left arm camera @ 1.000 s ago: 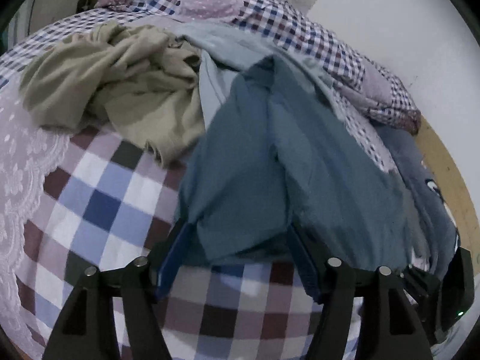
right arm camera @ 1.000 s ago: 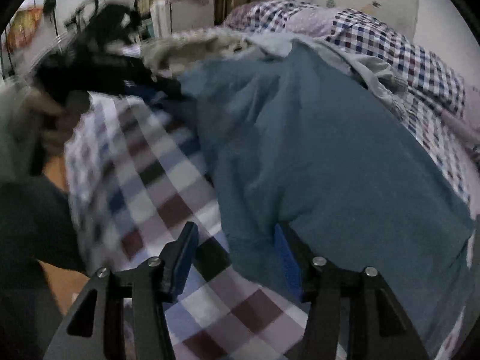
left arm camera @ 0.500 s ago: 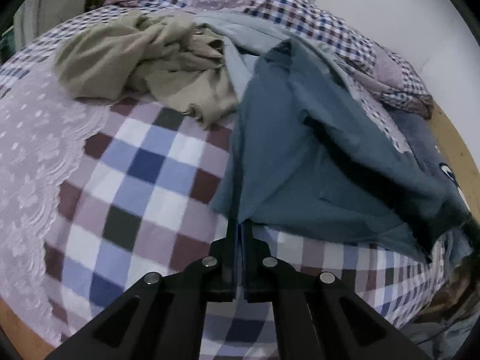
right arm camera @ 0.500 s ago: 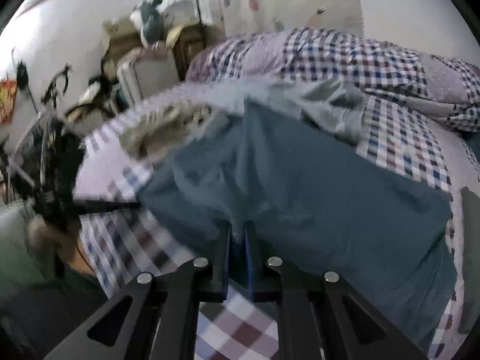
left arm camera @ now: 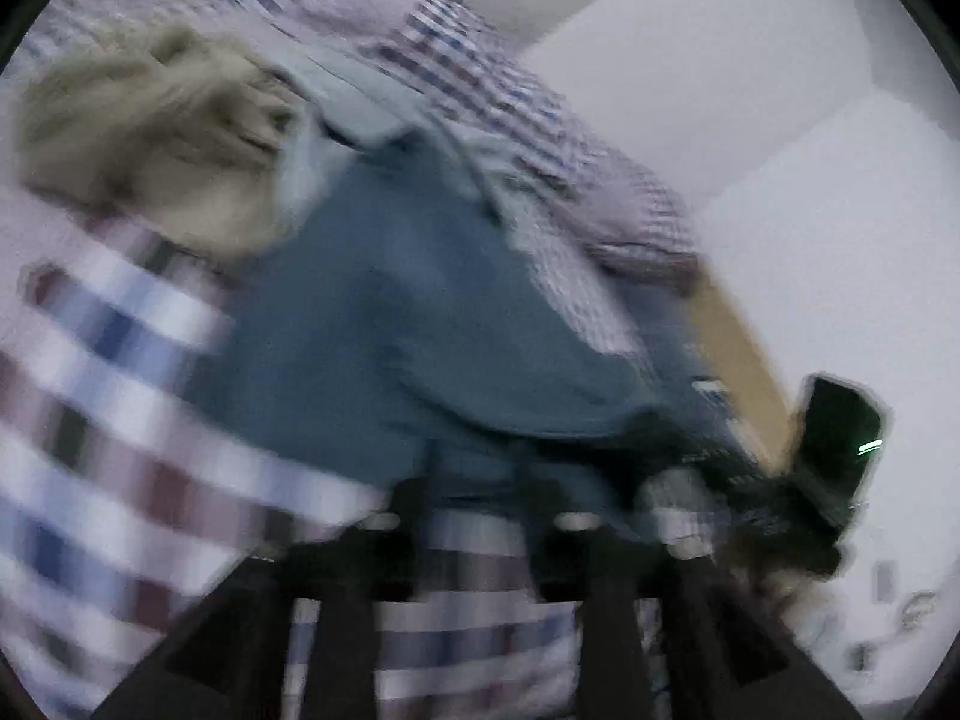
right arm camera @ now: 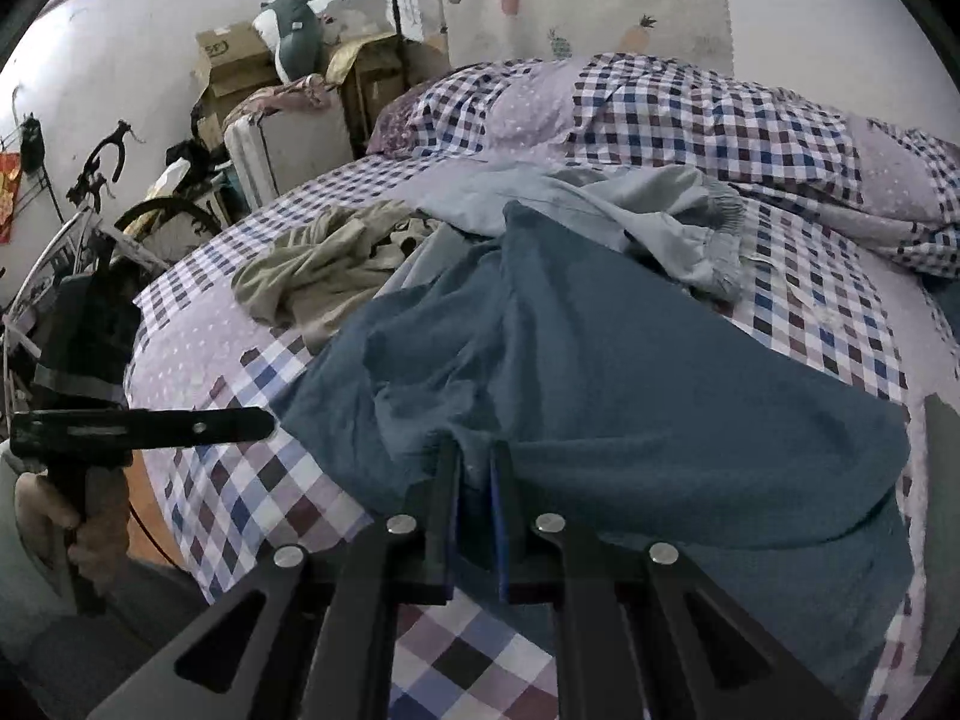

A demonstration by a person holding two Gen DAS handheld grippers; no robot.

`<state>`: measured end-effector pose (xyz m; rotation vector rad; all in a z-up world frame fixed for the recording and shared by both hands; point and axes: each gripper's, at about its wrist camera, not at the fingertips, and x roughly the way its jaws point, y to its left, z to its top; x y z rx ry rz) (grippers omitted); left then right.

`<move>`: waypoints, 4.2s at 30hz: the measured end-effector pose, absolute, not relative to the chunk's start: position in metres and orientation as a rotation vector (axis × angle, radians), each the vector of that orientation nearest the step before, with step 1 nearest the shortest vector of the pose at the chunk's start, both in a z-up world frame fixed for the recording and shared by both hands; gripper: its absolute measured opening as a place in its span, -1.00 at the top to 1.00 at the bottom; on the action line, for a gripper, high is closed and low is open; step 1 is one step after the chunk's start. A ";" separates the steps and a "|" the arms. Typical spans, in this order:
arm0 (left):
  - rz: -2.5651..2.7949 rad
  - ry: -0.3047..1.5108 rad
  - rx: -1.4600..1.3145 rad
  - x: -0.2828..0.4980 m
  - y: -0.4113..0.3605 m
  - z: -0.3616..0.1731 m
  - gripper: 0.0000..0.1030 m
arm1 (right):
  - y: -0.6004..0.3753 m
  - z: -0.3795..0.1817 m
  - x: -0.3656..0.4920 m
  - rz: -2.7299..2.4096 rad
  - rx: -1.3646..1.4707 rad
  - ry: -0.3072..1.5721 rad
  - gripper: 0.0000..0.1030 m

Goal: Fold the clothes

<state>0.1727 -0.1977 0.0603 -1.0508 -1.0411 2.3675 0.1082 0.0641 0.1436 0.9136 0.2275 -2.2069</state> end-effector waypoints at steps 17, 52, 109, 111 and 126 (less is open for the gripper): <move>2.338 -1.010 -1.174 0.047 -0.190 0.058 -0.07 | 0.102 0.163 0.084 -2.207 0.764 -0.050 0.84; 2.642 -1.066 -1.094 0.038 -0.254 0.052 0.33 | 0.008 0.074 0.146 -2.111 0.901 0.364 -0.40; 2.626 -1.079 -1.198 0.146 -0.270 0.048 0.94 | 0.275 0.080 0.147 -2.702 1.018 0.563 1.00; 2.617 -1.106 -1.172 0.148 -0.272 0.050 0.94 | 0.288 0.093 0.160 -2.736 0.985 0.534 1.00; 2.591 -1.082 -1.209 0.142 -0.259 0.049 0.96 | 0.295 0.086 0.146 -2.618 0.989 0.273 0.06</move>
